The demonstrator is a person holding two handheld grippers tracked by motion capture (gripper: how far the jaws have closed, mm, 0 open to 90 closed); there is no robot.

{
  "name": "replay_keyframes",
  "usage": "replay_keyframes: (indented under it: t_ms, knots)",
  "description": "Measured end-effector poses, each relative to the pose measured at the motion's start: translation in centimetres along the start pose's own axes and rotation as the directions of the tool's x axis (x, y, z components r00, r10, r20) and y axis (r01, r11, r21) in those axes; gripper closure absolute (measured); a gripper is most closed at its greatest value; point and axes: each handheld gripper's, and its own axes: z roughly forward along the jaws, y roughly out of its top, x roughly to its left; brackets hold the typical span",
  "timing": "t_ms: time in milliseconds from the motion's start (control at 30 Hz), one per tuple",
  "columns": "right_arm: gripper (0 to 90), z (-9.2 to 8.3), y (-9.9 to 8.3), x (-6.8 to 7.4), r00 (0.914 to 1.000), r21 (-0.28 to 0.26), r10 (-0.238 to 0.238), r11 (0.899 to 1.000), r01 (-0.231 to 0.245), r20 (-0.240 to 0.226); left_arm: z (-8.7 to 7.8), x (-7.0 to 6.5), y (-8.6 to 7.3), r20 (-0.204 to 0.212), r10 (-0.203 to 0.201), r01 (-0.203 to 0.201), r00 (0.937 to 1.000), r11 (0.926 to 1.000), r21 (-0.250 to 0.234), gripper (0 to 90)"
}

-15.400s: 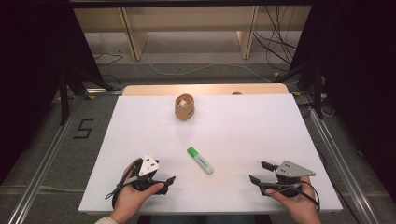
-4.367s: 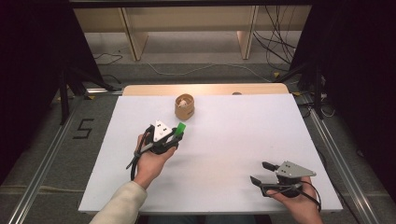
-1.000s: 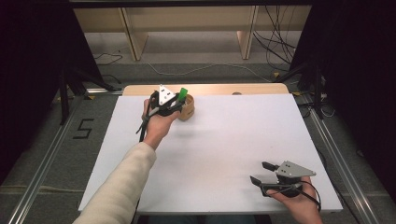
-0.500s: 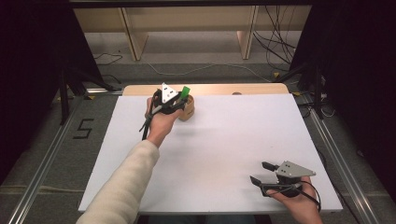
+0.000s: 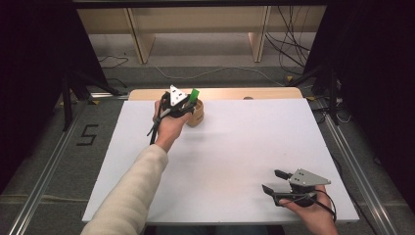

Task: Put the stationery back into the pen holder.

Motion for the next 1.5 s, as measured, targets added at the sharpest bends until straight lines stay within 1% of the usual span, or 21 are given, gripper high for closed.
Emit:
replay_keyframes:
  t_ms: [500, 533, 600, 733, 767, 867, 900, 1100, 1267, 1300, 1333, 1433, 1467, 1500]
  knots:
    - [28.3, 0.0, 0.0, 0.0, 1.0, 0.004, -0.001, 1.0, 0.001, 0.002, 0.6, 0.1, 0.4, 0.002, -0.008, 0.008, 1.0, 1.0, -0.006, 66.8]
    - [28.4, 0.0, 0.0, 0.0, 1.0, 0.004, -0.002, 1.0, 0.002, 0.002, 0.7, 0.1, 0.4, 0.006, -0.004, 0.004, 1.0, 1.0, -0.005, 66.7]
    - [28.3, 0.1, 0.0, 0.0, 1.0, 0.002, -0.002, 1.0, 0.002, 0.002, 0.8, 0.1, 0.5, 0.007, -0.01, 0.01, 0.9999, 0.9999, -0.011, 66.8]
    - [28.3, 0.1, 0.0, -0.1, 1.0, -0.001, -0.002, 1.0, 0.002, 0.0, 1.0, 0.2, 0.8, 0.006, -0.002, 0.002, 1.0, 1.0, -0.007, 66.7]
    - [28.3, 0.1, 0.0, -0.1, 1.0, 0.003, -0.004, 1.0, 0.004, 0.002, 1.0, 0.2, 0.8, 0.004, -0.007, 0.007, 1.0, 0.9999, -0.01, 66.8]
    - [28.3, 0.1, 0.0, -0.1, 1.0, -0.001, -0.003, 1.0, 0.003, 0.0, 1.2, 0.3, 1.0, 0.004, -0.004, 0.004, 1.0, 1.0, -0.007, 66.7]
    - [28.4, 0.1, 0.0, -0.1, 1.0, 0.001, -0.002, 1.0, 0.002, 0.001, 1.3, 0.2, 1.0, 0.005, -0.01, 0.01, 0.9999, 0.9999, -0.012, 66.8]
    - [28.4, 0.1, 0.0, -0.1, 1.0, 0.003, -0.001, 1.0, 0.001, 0.001, 1.5, 0.4, 1.4, 0.004, -0.005, 0.006, 1.0, 0.9999, -0.011, 66.7]
    - [28.4, 0.1, 0.0, -0.1, 1.0, 0.003, -0.001, 1.0, 0.001, 0.001, 1.9, 0.7, 1.8, 0.003, -0.003, 0.003, 1.0, 0.9998, -0.021, 66.7]
    - [28.4, 0.1, 0.0, -0.1, 1.0, 0.004, 0.0, 1.0, 0.0, 0.001, 2.0, 0.7, 1.9, 0.001, -0.007, 0.007, 1.0, 0.9997, -0.022, 66.8]
    - [28.4, 0.1, 0.0, -0.1, 1.0, 0.003, -0.001, 1.0, 0.001, 0.001, 2.1, 0.8, 2.0, 0.002, -0.002, 0.002, 1.0, 0.9998, -0.02, 66.7]
    - [28.4, 0.1, 0.0, -0.1, 1.0, 0.004, -0.002, 1.0, 0.002, 0.001, 2.3, 0.9, 2.2, 0.003, -0.004, 0.004, 1.0, 0.9997, -0.023, 66.7]
    - [28.4, 0.1, 0.0, -0.1, 1.0, 0.003, 0.0, 1.0, 0.0, 0.0, 2.4, 0.9, 2.2, 0.001, -0.012, 0.012, 0.9999, 0.9996, -0.026, 66.7]
    - [28.4, 0.1, -0.1, -0.1, 1.0, 0.004, -0.002, 1.0, 0.002, 0.0, 2.5, 0.9, 2.3, 0.0, -0.008, 0.008, 1.0, 0.9996, -0.026, 66.8]
